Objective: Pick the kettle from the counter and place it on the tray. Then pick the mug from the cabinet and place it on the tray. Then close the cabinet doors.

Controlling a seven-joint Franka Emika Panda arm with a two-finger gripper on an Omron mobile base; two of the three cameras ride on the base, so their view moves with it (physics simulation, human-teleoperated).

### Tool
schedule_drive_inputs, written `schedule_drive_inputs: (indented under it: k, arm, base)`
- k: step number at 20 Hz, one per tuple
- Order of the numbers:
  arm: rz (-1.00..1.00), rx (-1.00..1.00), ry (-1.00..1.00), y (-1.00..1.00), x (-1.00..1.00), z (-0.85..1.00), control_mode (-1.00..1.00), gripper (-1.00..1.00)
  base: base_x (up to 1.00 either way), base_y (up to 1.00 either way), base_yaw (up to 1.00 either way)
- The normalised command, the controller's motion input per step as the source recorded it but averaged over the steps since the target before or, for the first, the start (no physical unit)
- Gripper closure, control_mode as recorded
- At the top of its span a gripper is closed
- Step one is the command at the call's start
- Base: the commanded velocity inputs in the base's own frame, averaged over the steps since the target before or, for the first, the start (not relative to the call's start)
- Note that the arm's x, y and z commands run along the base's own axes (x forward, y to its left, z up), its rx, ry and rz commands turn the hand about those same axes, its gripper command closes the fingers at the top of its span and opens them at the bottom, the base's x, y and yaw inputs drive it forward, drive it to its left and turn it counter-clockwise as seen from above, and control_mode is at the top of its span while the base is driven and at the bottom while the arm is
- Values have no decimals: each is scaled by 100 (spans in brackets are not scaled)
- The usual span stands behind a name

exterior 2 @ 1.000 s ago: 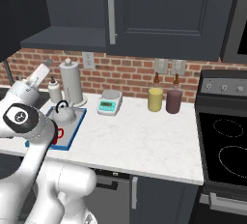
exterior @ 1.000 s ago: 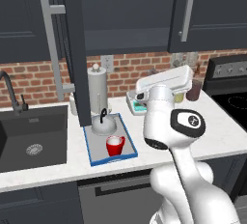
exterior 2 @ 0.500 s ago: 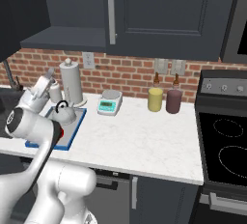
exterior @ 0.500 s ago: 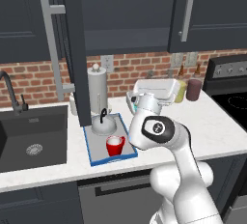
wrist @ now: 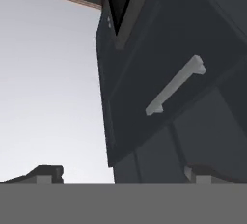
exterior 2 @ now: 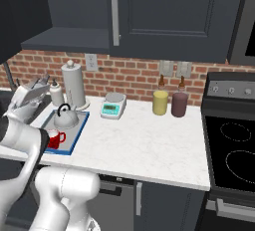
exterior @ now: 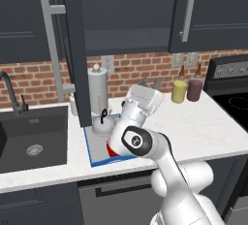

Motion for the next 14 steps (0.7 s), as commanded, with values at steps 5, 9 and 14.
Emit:
schedule_drive_inputs:
  k: [5,9,14]
  arm:
    - [-21,0,0,55,-25,0,-100,-100]
    - [-18,0,0,59,-19,0,-100,-100]
    - [-6,-1,0,27,-32,-11,-100,-100]
  base:
    - [0,0,0]
    - [0,0,0]
    - [0,0,0]
